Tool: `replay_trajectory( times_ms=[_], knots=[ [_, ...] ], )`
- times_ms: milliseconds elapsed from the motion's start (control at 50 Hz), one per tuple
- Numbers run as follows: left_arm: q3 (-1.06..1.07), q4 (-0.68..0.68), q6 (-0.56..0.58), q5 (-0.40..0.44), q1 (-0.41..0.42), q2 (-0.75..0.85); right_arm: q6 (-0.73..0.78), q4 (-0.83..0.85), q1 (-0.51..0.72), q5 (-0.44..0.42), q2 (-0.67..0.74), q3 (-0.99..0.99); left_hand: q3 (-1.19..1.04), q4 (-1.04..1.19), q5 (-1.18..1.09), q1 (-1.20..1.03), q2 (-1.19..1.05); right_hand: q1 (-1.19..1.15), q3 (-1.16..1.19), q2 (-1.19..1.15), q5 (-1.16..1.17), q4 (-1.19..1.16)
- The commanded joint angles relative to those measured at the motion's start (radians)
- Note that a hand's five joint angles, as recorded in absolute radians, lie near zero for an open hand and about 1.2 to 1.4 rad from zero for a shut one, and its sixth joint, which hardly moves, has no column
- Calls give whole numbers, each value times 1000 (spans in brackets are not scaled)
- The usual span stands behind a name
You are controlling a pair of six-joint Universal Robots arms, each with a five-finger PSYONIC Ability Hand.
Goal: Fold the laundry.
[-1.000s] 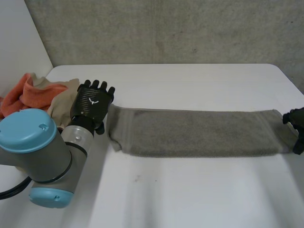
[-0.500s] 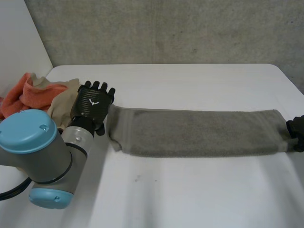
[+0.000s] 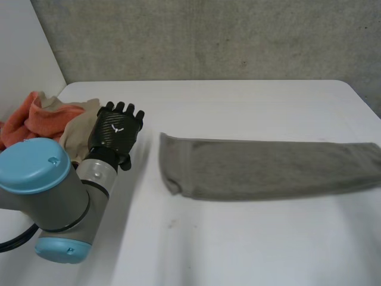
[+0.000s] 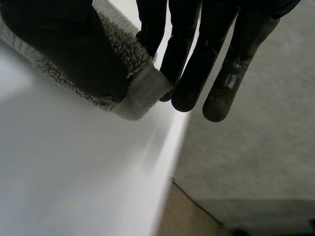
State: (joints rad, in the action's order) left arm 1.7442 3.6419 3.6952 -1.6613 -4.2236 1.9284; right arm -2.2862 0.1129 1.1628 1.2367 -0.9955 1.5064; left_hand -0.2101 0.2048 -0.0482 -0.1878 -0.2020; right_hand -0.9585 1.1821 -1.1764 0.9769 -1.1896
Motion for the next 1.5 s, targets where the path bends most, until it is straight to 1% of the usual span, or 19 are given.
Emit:
replay_trajectory(
  times_ms=[20,220,340,460,560,580,600,620,640,700,820,960,1100,1180,1220,1240,1280,1420,1500],
  knots=[
    [8,-3,0,0,-7,-8,113,-12,-25,32,-48,-52,36,-30,48,13,27,-438,214,-220,245,-207],
    [6,-5,-1,-2,-9,-20,19,28,372,-25,-164,-81,36,-30,48,13,27,-438,214,-220,245,-207],
    [9,-6,-1,-2,-10,-25,16,47,710,-106,-157,-117,36,-30,48,13,27,-438,214,-220,245,-207],
    [12,-6,-3,-3,-9,-22,30,45,954,-155,-31,-150,36,-30,48,13,27,-438,214,-220,245,-207],
    [11,-5,-1,-2,-1,-17,42,34,1054,-135,95,-184,36,-30,48,13,27,-438,214,-220,245,-207],
    [8,-5,-1,-2,1,-16,43,33,1061,-132,109,-187,36,-30,48,13,27,-433,209,-215,240,-202],
    [5,-5,0,-2,1,-12,45,33,1068,-126,118,-190,36,-30,48,13,27,-186,-38,32,-7,45],
    [0,-5,0,-2,1,-11,40,31,1068,-105,120,-189,36,-30,48,13,27,319,-543,537,-512,550],
    [-9,-3,0,-3,2,-11,34,31,1066,-89,115,-187,36,-30,48,13,27,534,-757,752,-727,765],
    [-34,1,0,-3,13,-11,-8,31,1066,-19,74,-181,36,-30,48,13,27,784,-1008,1002,-977,1015],
    [-138,1,-6,-3,89,-3,-244,22,951,75,-21,-128,36,-30,48,13,27,784,-1008,1002,-977,1015],
    [-283,-6,-57,-2,215,111,-484,-33,769,86,-178,64,36,-30,48,13,27,784,-1008,1002,-977,1015],
    [-434,-63,-58,-2,263,286,-357,-18,588,73,-183,233,36,-30,48,13,27,775,-998,992,-968,1006],
    [-495,-118,-55,-6,266,345,-285,1,545,66,-135,265,36,-30,48,13,27,616,-839,834,-809,847],
    [-499,-137,-57,-8,268,345,-265,1,535,66,-106,264,36,-30,48,13,27,382,-605,600,-575,613],
    [-496,-143,-57,-8,268,343,-251,2,526,69,-92,262,36,-30,48,13,27,-15,-209,203,-178,216],
    [-485,-152,-60,-11,266,343,-251,7,522,70,-89,256,36,-30,48,13,27,-436,212,-218,243,-205],
    [-365,-186,-61,-14,248,238,-178,59,548,142,-114,178,36,-30,48,13,27,-438,214,-220,245,-207],
    [-280,-210,-64,-32,205,163,-130,56,685,155,-152,94,36,-30,48,13,27,-438,214,-220,245,-207]
  ],
)
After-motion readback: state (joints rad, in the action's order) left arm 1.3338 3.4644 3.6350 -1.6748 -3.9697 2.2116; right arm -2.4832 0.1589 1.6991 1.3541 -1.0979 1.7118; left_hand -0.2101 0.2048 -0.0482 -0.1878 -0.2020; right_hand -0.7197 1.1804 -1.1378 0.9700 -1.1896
